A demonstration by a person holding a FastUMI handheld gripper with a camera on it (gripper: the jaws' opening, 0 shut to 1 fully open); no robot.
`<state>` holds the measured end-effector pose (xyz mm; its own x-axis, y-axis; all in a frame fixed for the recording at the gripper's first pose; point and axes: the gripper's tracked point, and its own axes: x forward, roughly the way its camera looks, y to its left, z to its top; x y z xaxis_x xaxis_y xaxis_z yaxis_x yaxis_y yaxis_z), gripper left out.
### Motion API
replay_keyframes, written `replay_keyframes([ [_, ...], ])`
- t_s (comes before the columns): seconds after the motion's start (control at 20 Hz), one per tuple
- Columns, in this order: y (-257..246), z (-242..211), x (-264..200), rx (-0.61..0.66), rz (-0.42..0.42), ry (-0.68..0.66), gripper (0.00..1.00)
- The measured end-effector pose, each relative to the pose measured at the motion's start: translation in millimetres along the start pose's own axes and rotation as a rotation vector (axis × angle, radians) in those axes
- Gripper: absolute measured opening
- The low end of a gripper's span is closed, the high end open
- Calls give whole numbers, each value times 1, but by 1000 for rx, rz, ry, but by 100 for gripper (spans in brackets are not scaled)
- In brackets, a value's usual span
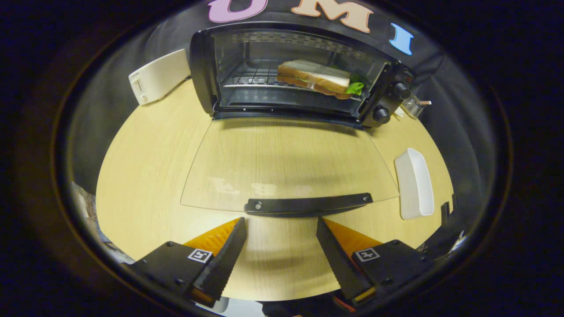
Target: Open the toaster oven, put the food inside, and close the toaster oven door.
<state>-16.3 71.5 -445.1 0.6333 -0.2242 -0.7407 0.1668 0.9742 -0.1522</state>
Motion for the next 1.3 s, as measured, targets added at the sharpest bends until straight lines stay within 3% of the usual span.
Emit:
replay_keyframes([
  [0.25,-10,15,-7,21,-27,-28,100],
  [0.5,-16,44,-34,-75,-68,-93,100],
  [0.9,-22,112,-69,-76,-74,-264,100],
  [1.3,-24,130,-75,-89,-56,-296,100],
])
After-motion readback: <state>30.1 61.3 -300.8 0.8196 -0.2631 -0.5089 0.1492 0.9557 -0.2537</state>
